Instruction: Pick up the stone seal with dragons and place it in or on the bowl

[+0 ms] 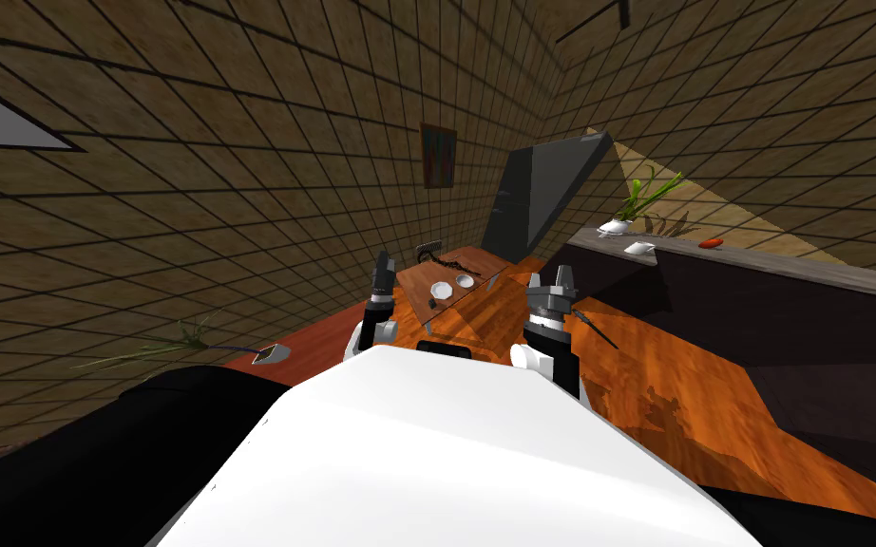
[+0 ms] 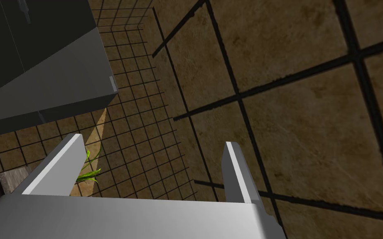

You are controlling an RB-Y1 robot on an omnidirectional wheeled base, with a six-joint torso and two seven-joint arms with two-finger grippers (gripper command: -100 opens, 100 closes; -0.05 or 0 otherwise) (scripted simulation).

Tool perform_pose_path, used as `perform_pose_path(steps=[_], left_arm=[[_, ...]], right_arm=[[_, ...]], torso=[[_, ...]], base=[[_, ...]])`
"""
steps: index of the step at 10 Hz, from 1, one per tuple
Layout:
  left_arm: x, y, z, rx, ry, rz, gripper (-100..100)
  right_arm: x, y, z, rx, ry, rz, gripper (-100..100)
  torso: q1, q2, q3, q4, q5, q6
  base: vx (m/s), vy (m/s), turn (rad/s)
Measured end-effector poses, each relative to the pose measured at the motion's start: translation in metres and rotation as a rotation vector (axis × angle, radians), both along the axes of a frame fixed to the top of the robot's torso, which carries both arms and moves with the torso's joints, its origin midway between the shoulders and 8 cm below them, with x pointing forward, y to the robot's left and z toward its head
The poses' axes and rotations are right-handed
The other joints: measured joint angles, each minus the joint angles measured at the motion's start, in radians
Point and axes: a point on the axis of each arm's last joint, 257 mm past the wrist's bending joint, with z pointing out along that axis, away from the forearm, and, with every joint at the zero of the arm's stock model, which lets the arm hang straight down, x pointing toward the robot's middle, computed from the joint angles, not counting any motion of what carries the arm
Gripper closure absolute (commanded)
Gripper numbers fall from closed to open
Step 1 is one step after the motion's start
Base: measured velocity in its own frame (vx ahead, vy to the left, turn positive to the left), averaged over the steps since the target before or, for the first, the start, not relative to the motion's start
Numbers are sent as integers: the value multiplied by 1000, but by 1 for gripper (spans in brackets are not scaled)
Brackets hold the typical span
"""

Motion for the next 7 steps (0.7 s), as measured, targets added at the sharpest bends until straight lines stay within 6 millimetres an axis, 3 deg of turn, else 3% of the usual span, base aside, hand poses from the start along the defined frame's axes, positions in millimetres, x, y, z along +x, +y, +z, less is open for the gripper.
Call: perform_pose_path(steps=[3,7], left_arm=[[12,5,-39,37,112,-3,-100],[35,13,-123,78,328,12,-100]], right_arm=[[0,0,0,0,0,0,0],[0,0,0,0,0,0,0]], torso=[[-4,8,4,2,-1,0],[-5,8,5,2,-1,0]], base=[[-117,-66,45],[-129,-82,45]])
